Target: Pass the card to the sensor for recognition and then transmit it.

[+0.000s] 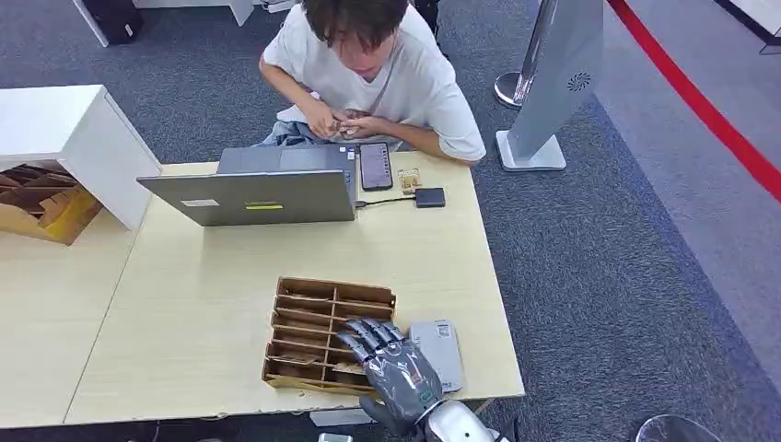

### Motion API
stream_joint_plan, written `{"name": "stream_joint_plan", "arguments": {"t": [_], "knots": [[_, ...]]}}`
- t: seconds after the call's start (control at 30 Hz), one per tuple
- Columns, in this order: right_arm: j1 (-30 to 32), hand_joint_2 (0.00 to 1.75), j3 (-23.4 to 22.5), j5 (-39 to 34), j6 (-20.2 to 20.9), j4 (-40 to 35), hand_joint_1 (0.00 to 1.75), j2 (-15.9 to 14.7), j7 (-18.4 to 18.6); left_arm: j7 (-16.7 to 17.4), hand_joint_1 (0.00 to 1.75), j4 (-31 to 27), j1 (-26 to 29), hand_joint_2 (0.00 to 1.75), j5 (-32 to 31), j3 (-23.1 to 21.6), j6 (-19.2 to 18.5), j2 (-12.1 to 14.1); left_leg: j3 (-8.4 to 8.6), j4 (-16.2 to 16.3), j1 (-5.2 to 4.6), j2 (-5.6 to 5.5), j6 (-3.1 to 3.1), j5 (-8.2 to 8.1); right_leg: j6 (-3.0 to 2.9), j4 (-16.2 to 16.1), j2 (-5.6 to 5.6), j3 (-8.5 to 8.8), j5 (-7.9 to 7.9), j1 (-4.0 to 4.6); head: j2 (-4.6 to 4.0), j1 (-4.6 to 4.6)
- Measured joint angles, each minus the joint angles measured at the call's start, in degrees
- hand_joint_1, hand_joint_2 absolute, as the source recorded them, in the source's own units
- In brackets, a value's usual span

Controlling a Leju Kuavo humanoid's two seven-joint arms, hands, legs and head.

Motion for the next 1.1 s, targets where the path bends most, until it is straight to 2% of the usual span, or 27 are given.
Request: {"name": "stream_joint_plan", "arguments": {"t": [0.3, 0.47, 1.1], "knots": [[-0.23, 1.75, 0.0, -0.17, 0.59, 0.65, 0.4, 0.18, 0.42, 0.0, 0.0, 0.0, 0.0, 0.0, -0.22, 0.0, -0.17, 0.0, 0.0, 0.0, 0.0, 0.0, 0.0, 0.0, 0.0, 0.0, 0.0, 0.0, 0.0, 0.0, 0.0, 0.0], [-0.47, 1.75, 0.0, -0.28, 0.77, 1.29, 0.33, 0.35, 0.42, 0.0, 0.0, 0.0, 0.0, 0.0, -0.55, 0.0, -0.26, 0.0, 0.0, 0.0, 0.0, 0.0, 0.0, 0.0, 0.0, 0.0, 0.0, 0.0, 0.0, 0.0, 0.0, 0.0], [-1.76, 1.75, 0.26, -0.46, 1.62, 3.63, 0.37, 1.27, 0.79, 0.0, 0.0, -0.02, -0.02, 0.0, -1.33, 0.0, -0.5, -0.31, 0.0, 0.0, 0.0, 0.0, 0.0, 0.0, 0.0, 0.0, 0.0, 0.0, 0.0, 0.0, 0.0, 0.0]]}}
